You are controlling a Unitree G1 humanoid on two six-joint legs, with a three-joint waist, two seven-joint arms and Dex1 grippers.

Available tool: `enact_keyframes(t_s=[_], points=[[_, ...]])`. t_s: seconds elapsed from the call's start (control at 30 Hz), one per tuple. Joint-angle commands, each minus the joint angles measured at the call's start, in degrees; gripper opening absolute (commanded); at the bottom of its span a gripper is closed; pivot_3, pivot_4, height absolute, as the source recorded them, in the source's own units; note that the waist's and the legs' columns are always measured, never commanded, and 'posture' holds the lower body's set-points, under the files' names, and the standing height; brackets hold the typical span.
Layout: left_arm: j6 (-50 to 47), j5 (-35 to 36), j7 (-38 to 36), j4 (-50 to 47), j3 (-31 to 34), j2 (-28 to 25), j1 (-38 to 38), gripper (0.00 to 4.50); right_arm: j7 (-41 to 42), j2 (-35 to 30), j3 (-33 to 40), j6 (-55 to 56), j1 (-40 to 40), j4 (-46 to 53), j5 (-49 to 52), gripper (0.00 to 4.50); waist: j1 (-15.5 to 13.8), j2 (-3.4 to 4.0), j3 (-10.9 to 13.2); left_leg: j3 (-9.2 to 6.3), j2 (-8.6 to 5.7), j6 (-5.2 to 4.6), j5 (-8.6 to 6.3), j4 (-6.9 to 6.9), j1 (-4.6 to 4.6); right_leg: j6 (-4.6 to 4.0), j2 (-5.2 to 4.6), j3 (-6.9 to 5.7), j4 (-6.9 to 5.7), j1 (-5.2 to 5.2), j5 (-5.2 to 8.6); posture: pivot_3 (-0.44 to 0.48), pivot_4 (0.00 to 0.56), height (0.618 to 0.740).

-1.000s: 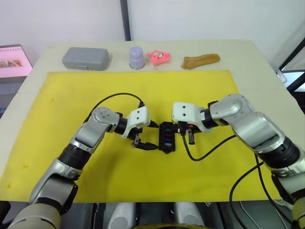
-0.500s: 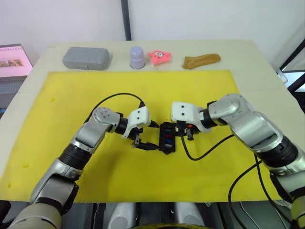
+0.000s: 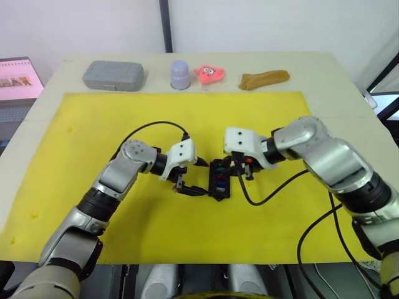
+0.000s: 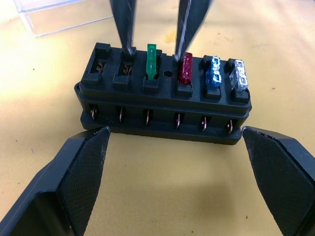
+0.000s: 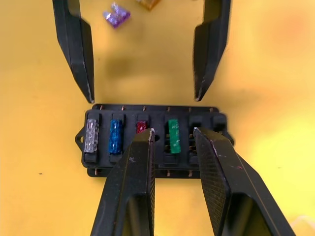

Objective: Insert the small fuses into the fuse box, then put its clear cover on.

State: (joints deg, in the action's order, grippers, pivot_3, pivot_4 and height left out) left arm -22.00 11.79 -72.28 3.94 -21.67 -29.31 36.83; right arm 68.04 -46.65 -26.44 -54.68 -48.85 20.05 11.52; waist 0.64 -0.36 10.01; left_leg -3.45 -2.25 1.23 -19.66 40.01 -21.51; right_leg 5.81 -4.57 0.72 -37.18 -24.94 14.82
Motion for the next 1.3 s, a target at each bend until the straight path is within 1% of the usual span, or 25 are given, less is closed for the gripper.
enact_keyframes(t_s=[0.03,0.07,0.17,0.23,0.33,0.47,0.9,1.3], points=[[0.8,0.0,0.1,-0.8,1.3,-0.2,1.3,4.5,0.3,-0.6,3.5,0.3,-1.4,0.9,1.8,1.37,0.0,0.0,0.0,0.0,0.0,0.0,0.0,0.0,0.0,0.0,0.0,0.0,0.0,0.0,0.0,0.0,0.15,0.74],[0.8,0.0,0.1,-0.7,1.3,-0.2,1.4,4.5,-0.1,-0.3,4.2,0.6,-1.0,0.7,2.1,1.12,0.0,0.0,0.0,0.0,0.0,0.0,0.0,0.0,0.0,0.0,0.0,0.0,0.0,0.0,0.0,0.0,0.15,0.74],[0.9,0.0,0.0,-0.6,1.3,-0.1,1.5,4.5,-1.1,0.2,5.7,2.3,0.9,0.4,2.7,0.09,0.0,0.0,0.0,0.0,0.0,0.0,0.0,0.0,0.0,0.0,0.0,0.0,0.0,0.0,0.0,0.0,0.15,0.74],[1.0,-0.1,0.0,-0.4,1.3,-0.1,1.5,4.5,-1.7,0.7,6.5,4.3,2.9,0.1,2.9,0.09,0.0,0.0,0.0,0.0,0.0,0.0,0.0,0.0,0.0,0.0,0.0,0.0,0.0,0.0,0.0,0.0,0.15,0.74],[1.1,-0.1,-0.1,-0.3,1.3,-0.1,1.7,4.5,-3.2,2.7,9.8,8.2,7.6,-0.8,4.8,0.09,0.0,-0.01,0.0,0.0,0.0,0.0,0.0,0.0,-0.01,0.0,-0.01,0.0,0.0,0.01,0.0,0.0,0.15,0.74],[1.0,-0.1,-0.1,-0.3,1.3,-0.2,1.7,4.5,-4.4,3.2,10.6,10.8,10.1,-1.3,4.6,0.09,0.0,-0.01,0.0,0.02,-0.01,0.0,0.0,0.01,0.0,0.0,-0.01,0.01,-0.01,0.0,0.0,0.0,0.15,0.74],[1.1,-0.1,-0.2,-0.1,1.2,-0.1,2.0,4.5,-5.5,3.8,11.1,10.4,12.1,-2.4,7.1,0.09,0.0,-0.01,0.0,0.01,-0.01,0.0,0.0,0.01,0.0,0.0,0.0,0.01,-0.01,0.0,0.0,0.0,0.15,0.74],[1.0,-0.1,-0.1,-0.4,1.1,0.0,1.9,4.5,-5.9,3.0,8.8,12.1,16.1,-5.5,5.3,0.09,0.0,-0.01,0.0,0.0,-0.01,0.0,0.0,0.01,0.02,0.0,-0.01,0.0,-0.01,0.03,0.0,0.0,0.15,0.74]])
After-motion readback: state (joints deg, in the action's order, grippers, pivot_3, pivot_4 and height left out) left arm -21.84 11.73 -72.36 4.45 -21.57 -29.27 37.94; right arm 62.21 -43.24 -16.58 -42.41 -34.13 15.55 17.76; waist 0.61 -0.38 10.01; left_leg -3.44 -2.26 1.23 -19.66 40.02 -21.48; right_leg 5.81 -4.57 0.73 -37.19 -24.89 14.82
